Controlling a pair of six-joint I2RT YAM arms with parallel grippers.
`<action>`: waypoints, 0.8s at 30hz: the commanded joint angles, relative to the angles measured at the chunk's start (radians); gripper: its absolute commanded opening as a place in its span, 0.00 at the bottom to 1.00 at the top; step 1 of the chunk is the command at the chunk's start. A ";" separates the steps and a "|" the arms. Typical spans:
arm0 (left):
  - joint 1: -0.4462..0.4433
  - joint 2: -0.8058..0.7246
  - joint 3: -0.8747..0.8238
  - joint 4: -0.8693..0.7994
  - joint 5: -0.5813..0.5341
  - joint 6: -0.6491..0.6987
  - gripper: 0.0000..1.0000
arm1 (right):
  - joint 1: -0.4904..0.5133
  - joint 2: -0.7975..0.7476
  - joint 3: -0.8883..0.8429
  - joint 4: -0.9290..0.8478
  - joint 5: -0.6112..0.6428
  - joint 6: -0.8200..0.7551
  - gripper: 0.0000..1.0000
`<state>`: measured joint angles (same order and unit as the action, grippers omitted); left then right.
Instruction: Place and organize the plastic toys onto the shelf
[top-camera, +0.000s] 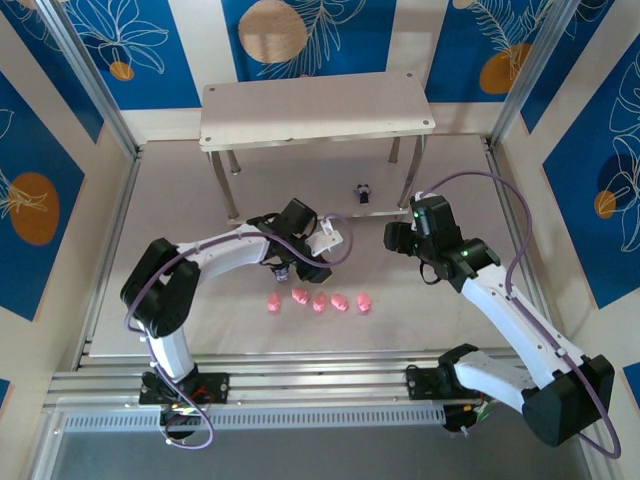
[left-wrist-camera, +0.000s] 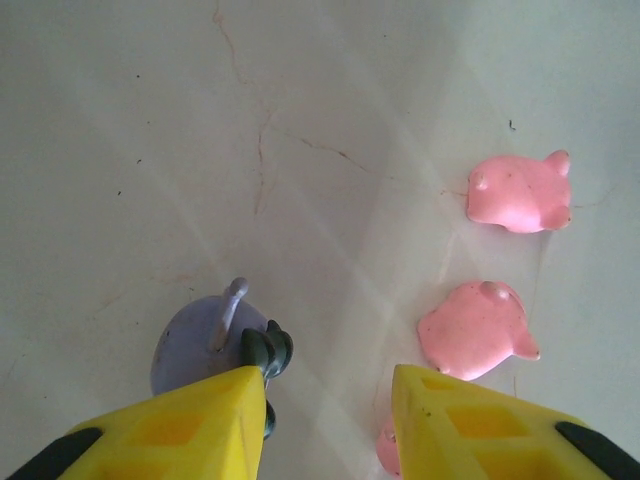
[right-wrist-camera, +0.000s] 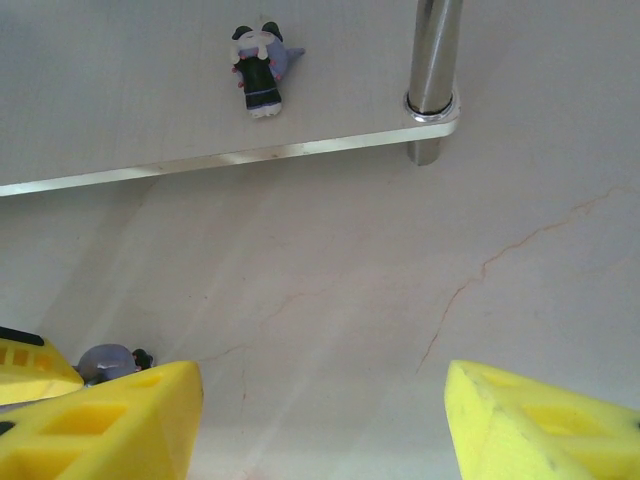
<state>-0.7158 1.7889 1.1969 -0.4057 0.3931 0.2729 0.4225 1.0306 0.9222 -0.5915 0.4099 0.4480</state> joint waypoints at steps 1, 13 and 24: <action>-0.002 0.041 0.024 -0.035 0.017 0.033 0.40 | -0.008 0.000 -0.007 0.015 -0.032 0.010 0.66; -0.002 0.031 0.036 -0.044 0.041 0.020 0.44 | -0.013 0.008 -0.014 0.026 -0.035 0.012 0.66; -0.003 -0.029 0.018 0.003 0.036 -0.004 0.47 | -0.013 0.007 -0.021 0.032 -0.050 0.021 0.66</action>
<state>-0.7158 1.7947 1.2110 -0.4072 0.4122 0.2714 0.4164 1.0378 0.9176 -0.5804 0.3840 0.4530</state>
